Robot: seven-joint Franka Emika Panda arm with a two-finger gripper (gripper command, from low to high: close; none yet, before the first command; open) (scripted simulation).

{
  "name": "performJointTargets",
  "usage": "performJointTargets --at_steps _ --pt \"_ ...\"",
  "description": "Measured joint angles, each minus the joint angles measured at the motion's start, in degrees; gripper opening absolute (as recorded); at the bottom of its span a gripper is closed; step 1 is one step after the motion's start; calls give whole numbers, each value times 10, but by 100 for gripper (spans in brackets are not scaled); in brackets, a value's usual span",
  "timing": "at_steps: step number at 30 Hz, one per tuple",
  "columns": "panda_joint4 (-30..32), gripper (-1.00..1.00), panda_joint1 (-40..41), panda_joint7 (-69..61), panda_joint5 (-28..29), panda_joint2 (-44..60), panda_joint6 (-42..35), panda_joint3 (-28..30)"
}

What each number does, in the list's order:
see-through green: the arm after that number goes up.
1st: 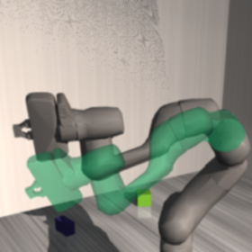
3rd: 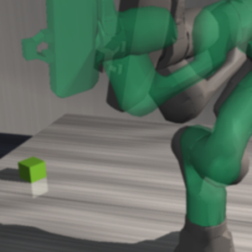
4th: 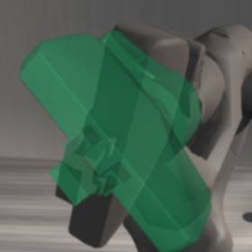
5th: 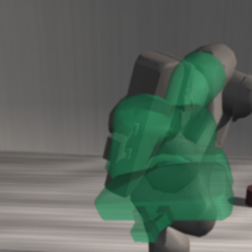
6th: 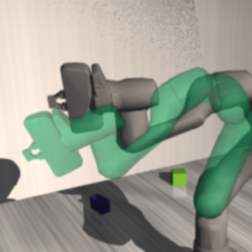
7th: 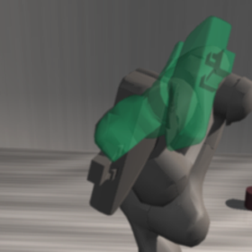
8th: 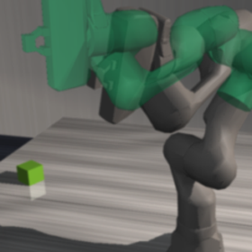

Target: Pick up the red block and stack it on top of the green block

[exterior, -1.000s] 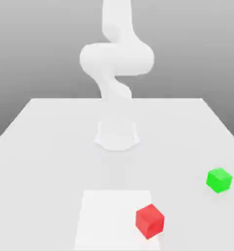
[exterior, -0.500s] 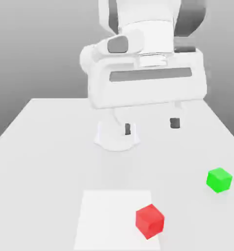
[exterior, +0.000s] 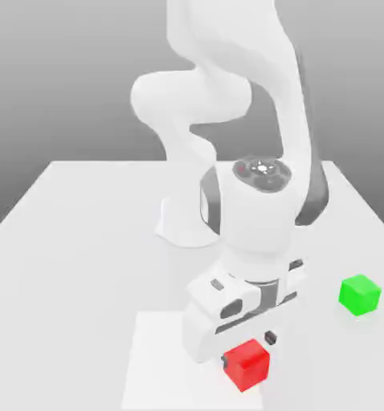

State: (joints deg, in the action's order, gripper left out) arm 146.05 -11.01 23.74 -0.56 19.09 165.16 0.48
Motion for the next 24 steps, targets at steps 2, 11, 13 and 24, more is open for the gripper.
performJointTargets --at_steps 2,11,13,24 --pt "0 -100 0 0 0 0 0 0" --pt "14 -100 1 2 4 -91 -78 -1" --pt "23 -100 -19 -25 4 -117 -95 -28" --pt "73 -100 -301 -216 9 -182 -110 -144"
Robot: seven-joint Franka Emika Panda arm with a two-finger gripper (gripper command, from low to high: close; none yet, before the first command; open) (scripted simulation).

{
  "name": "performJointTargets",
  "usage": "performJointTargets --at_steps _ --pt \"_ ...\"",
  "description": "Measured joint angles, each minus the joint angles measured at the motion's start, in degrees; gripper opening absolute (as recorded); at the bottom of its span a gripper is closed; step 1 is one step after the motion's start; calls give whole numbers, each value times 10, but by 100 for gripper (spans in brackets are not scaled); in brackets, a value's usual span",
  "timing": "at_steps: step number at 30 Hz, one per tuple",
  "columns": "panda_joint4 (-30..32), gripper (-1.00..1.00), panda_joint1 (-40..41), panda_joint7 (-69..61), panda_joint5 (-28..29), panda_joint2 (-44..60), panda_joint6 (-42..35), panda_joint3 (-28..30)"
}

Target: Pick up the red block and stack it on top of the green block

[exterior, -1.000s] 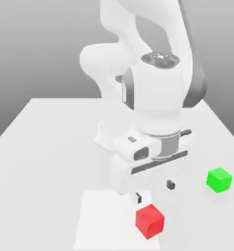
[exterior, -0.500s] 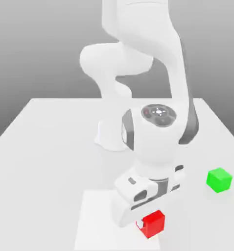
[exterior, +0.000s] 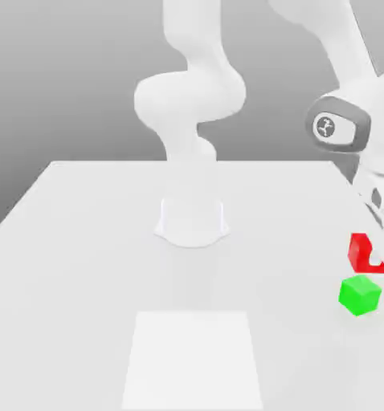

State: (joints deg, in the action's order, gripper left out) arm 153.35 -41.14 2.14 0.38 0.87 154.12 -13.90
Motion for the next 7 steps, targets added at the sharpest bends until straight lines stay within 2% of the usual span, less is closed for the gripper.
performJointTargets --at_steps 3,4,7 --pt "-2 -100 19 19 32 57 54 32" --pt "-3 100 15 27 43 77 73 40" --pt "-3 100 15 27 43 77 73 40"
